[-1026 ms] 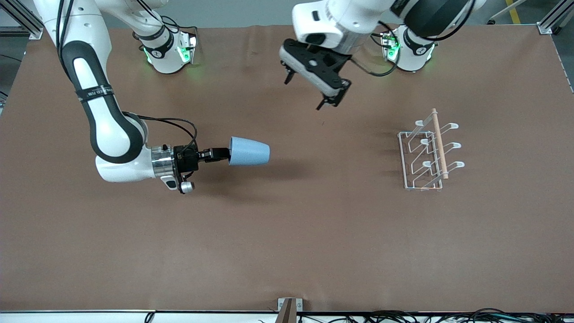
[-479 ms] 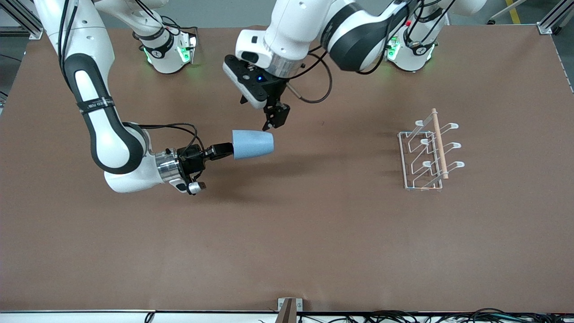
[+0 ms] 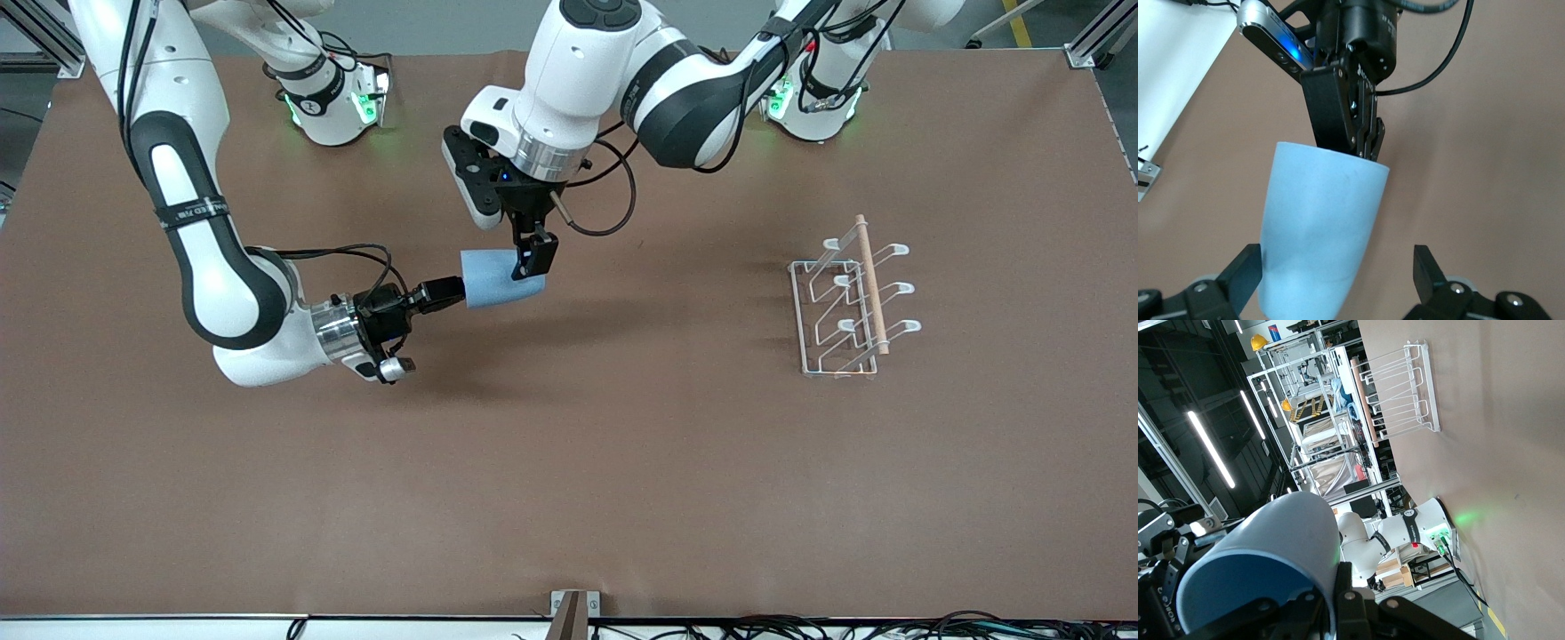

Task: Hang cup on cup holder
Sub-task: 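Grasp the cup body with the left gripper and open the right gripper, then carry the cup to the rack while the right gripper withdraws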

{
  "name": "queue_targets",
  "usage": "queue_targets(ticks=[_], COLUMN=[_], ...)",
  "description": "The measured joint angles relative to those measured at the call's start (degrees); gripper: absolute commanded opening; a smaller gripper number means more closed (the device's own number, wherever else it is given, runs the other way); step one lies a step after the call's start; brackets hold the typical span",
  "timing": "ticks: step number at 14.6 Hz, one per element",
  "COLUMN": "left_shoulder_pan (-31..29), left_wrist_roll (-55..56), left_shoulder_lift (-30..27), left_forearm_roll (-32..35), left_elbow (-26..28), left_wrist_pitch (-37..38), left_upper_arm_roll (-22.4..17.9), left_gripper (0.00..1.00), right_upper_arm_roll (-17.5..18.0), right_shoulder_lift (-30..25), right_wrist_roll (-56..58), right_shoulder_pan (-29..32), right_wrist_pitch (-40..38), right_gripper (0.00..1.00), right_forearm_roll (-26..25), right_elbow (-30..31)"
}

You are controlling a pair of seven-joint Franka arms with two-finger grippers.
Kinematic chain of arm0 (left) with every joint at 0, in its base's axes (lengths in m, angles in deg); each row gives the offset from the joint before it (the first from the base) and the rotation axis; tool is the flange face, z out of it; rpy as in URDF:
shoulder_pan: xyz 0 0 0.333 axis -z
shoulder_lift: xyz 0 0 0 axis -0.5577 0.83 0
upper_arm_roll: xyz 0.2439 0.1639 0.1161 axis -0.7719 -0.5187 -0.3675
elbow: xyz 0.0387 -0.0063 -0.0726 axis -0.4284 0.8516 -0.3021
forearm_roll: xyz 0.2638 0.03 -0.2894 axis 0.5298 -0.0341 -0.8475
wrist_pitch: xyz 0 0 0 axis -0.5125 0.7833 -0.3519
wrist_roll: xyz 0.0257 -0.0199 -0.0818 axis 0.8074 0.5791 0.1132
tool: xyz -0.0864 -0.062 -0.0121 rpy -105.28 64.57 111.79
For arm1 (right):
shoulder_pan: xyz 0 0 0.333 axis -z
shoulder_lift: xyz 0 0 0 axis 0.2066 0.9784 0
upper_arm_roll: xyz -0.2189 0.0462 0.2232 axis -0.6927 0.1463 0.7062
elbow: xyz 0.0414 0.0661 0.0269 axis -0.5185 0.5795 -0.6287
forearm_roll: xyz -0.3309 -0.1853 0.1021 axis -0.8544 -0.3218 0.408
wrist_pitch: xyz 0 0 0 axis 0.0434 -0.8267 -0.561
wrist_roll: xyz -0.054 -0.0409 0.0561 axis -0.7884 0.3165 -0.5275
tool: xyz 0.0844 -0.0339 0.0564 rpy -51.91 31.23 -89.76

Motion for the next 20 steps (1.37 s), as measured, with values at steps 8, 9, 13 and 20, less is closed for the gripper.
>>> queue_targets(ticks=[8, 9, 13, 20], left_shoulder_pan=[0.68, 0.66, 0.93, -1.13], left_wrist_roll=[-4.98, -5.62, -5.51, -6.06], left_shoulder_lift=[3.39, 3.47, 3.57, 0.81], left_forearm_roll=[5.44, 5.85, 9.09, 16.63], left_elbow=[-0.27, -0.44, -0.65, -2.16], left_wrist_pitch=[-0.63, -0.62, -0.37, 21.73], left_upper_arm_roll=[-0.06, -0.17, -0.09, -0.34], left_gripper=[0.61, 0.43, 0.14, 0.06], right_upper_arm_roll=[-0.09, -0.09, -0.01, -0.57], right_shoulder_lift=[0.08, 0.15, 0.15, 0.11], right_wrist_roll=[0.14, 0.16, 0.20, -2.87], right_shoulder_pan=[0.00, -0.01, -0.07, -0.14], right_wrist_pitch=[-2.58, -2.76, -2.10, -1.80], right_gripper=[0.02, 0.02, 0.99, 1.00], right_forearm_roll=[-0.14, -0.08, 0.22, -2.48], right_elbow=[-0.56, -0.56, -0.71, -2.98])
